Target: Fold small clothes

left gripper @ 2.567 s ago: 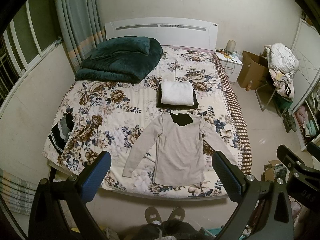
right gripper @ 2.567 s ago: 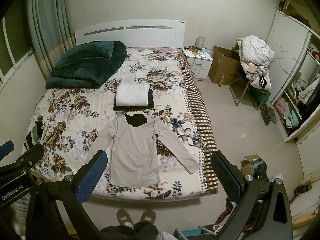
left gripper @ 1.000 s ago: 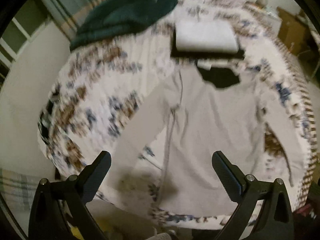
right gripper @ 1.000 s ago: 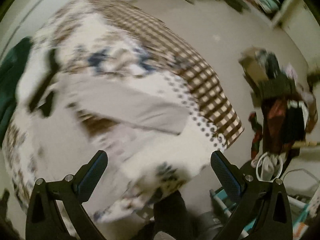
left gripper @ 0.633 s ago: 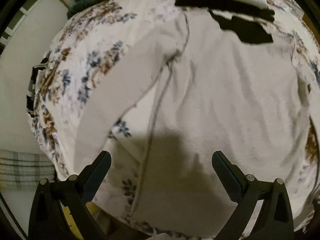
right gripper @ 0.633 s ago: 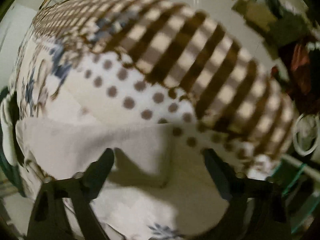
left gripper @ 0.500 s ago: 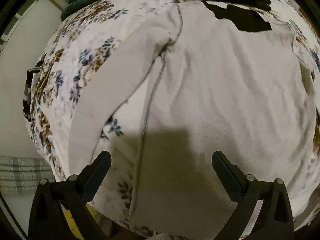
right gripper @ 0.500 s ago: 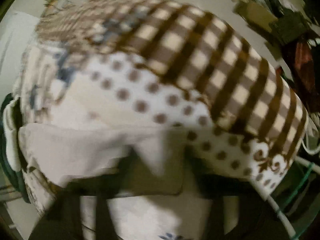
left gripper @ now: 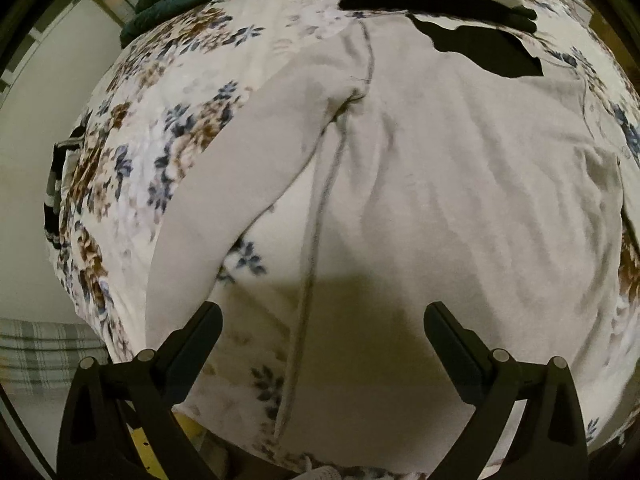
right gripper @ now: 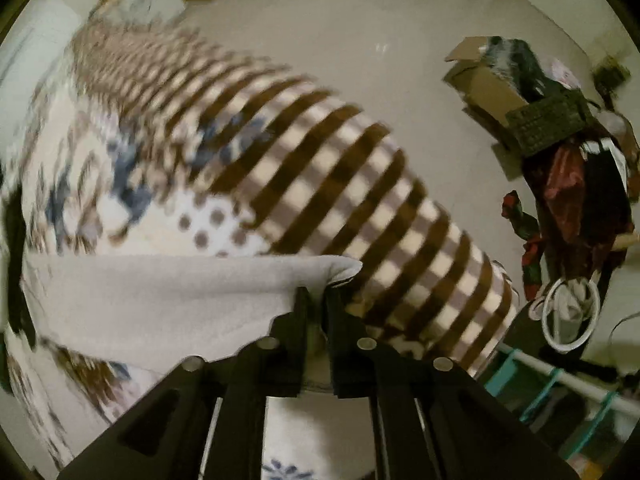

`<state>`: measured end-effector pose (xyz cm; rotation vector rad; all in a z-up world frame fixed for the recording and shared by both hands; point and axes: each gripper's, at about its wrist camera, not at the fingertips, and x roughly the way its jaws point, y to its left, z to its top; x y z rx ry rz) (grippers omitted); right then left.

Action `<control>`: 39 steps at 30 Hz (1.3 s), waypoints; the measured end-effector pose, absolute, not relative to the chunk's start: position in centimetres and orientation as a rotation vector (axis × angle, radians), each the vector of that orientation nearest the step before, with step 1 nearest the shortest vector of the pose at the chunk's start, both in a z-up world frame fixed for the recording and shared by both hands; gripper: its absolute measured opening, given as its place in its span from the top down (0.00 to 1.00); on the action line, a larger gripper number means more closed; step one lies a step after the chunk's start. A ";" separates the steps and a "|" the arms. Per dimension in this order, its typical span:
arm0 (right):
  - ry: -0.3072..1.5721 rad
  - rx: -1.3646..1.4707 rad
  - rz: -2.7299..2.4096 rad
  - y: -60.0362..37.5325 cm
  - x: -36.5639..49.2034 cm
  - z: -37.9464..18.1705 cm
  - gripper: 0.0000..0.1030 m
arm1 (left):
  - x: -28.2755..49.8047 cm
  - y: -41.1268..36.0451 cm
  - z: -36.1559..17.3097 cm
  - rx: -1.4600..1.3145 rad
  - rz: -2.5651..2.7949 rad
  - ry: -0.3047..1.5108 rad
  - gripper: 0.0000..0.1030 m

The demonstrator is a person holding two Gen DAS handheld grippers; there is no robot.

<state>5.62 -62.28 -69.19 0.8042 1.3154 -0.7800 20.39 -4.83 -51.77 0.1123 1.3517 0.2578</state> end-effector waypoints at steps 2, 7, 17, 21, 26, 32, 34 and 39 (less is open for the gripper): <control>1.372 0.803 -0.750 -61.0 5.8 -69.1 0.58 | 19.3 -4.0 -51.4 0.106 0.268 1.355 0.00; 1.483 0.866 -0.325 -51.2 5.8 -70.1 0.55 | 15.1 -1.2 -52.3 0.145 0.278 1.397 0.00; 1.612 0.738 -0.070 -38.7 8.8 -76.3 0.84 | 9.9 4.3 -57.3 -0.066 0.252 1.526 0.02; 1.614 0.704 -0.101 -38.2 7.7 -75.5 0.98 | 10.1 3.5 -59.3 -0.177 0.161 1.526 0.16; 1.614 0.626 -0.151 -38.0 6.2 -73.7 0.99 | 10.2 0.6 -61.2 -0.109 0.093 1.532 0.93; 1.650 0.549 -0.178 -37.4 5.1 -71.9 0.99 | 8.4 2.0 -59.7 -0.151 0.134 1.465 0.96; 1.663 0.529 -0.178 -36.5 5.0 -71.6 0.99 | 8.0 2.7 -59.6 -0.151 0.127 1.468 0.96; 1.714 0.445 -0.185 -32.8 5.2 -72.1 0.99 | 8.6 2.7 -59.3 -0.132 0.098 1.481 0.96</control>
